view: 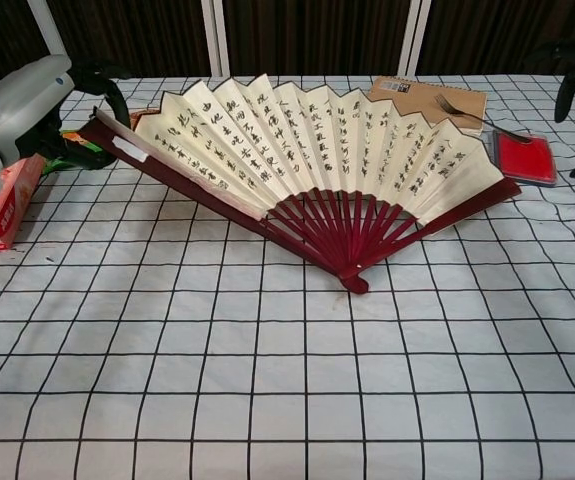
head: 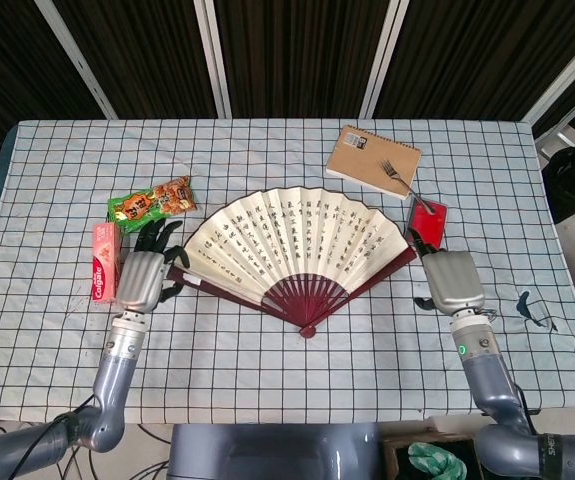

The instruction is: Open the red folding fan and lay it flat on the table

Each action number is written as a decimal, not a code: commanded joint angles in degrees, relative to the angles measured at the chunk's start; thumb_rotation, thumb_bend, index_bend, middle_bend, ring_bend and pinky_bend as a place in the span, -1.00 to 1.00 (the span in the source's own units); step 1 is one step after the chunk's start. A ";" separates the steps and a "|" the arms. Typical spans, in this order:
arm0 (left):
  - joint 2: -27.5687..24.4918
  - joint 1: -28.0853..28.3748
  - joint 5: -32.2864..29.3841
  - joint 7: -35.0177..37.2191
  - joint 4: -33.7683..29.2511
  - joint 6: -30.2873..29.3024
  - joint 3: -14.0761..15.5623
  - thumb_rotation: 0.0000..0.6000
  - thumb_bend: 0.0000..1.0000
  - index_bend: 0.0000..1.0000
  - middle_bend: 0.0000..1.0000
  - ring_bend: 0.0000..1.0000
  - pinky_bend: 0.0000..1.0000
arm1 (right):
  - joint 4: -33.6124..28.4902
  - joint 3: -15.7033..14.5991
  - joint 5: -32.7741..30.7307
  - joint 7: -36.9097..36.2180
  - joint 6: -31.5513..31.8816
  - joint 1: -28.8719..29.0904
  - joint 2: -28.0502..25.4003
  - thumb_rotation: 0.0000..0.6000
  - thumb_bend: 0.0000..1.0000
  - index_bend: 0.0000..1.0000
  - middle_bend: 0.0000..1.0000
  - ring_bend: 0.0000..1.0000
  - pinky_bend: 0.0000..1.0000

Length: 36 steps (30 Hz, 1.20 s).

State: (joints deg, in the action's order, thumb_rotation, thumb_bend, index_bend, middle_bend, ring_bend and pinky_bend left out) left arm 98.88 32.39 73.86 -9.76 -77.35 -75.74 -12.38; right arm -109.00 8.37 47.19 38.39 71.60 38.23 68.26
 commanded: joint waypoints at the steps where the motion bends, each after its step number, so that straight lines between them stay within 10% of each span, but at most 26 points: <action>1: -0.85 -0.46 -0.21 -1.01 -0.62 0.55 0.63 1.00 -0.73 -0.19 -0.93 -1.00 -1.00 | -0.20 -0.14 0.43 -0.49 0.03 -0.35 -0.12 1.00 -0.93 -1.00 -0.36 -0.08 0.15; 5: -2.93 -1.17 -0.64 -2.53 -2.24 1.62 1.60 1.00 -0.99 -0.40 -1.00 -1.00 -1.00 | -0.50 -0.35 0.87 -1.10 0.10 -0.88 -0.27 1.00 -0.93 -1.00 -0.36 -0.08 0.15; 24: -20.30 -7.69 1.34 -3.15 -15.00 -0.04 5.65 1.00 -1.00 -0.64 -1.00 -1.00 -1.00 | -2.66 -3.18 5.98 -4.91 2.95 -5.97 -2.56 1.00 -0.93 -1.00 -0.44 -0.10 0.10; 36: -29.12 -16.14 5.67 -0.83 -16.30 -9.69 9.40 1.00 -1.00 -0.83 -1.00 -1.00 -1.00 | -0.30 -7.35 17.27 -16.19 10.74 -15.68 -7.31 1.00 -0.93 -1.00 -1.00 -0.89 -0.52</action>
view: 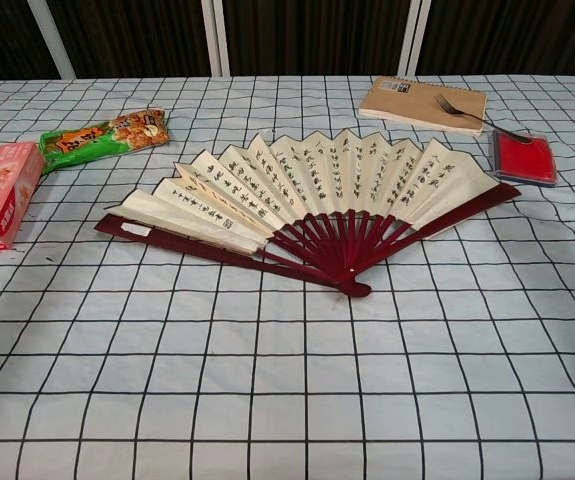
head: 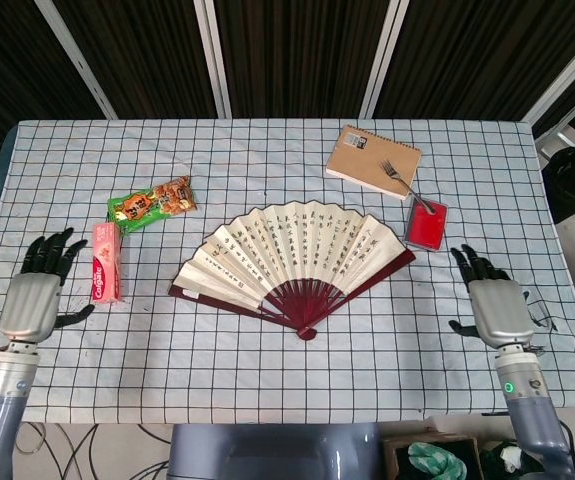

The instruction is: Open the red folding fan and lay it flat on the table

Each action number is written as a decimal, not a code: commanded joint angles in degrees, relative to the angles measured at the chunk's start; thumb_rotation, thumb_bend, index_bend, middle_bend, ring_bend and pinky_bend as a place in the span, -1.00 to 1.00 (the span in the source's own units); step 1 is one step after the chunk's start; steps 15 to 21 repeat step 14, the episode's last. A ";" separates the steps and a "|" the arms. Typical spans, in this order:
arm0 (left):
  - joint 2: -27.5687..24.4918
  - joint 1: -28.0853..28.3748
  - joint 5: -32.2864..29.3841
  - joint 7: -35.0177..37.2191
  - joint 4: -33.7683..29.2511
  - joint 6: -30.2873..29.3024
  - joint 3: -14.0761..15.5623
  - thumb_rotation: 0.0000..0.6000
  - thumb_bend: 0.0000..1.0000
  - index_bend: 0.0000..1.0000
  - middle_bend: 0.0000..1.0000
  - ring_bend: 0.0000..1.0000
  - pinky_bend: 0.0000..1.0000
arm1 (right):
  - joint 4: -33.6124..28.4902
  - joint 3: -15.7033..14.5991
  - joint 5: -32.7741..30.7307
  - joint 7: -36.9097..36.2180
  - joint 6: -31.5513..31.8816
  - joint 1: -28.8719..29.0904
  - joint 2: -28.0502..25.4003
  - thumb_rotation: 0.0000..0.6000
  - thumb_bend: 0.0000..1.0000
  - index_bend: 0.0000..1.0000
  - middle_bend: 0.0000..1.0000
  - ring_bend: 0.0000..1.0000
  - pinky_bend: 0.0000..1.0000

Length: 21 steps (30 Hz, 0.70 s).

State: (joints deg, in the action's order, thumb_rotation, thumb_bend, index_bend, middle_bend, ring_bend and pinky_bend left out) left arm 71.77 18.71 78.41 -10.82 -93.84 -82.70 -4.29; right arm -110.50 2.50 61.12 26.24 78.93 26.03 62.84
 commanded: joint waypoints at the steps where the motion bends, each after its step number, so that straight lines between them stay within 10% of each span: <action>1: -2.61 -3.27 1.37 0.37 0.35 -3.56 1.69 1.00 -1.00 -0.85 -1.00 -1.00 -1.00 | 1.63 -1.81 4.45 -5.39 4.34 -4.46 -2.26 1.00 -0.93 -1.00 -1.00 -0.91 -0.53; 21: -4.71 -10.22 2.67 4.93 3.65 -9.15 3.54 1.00 -1.00 -1.00 -1.00 -1.00 -1.00 | 14.25 -3.24 14.77 -21.45 17.80 -16.90 -1.22 1.00 -0.86 -1.00 -1.00 -0.94 -0.56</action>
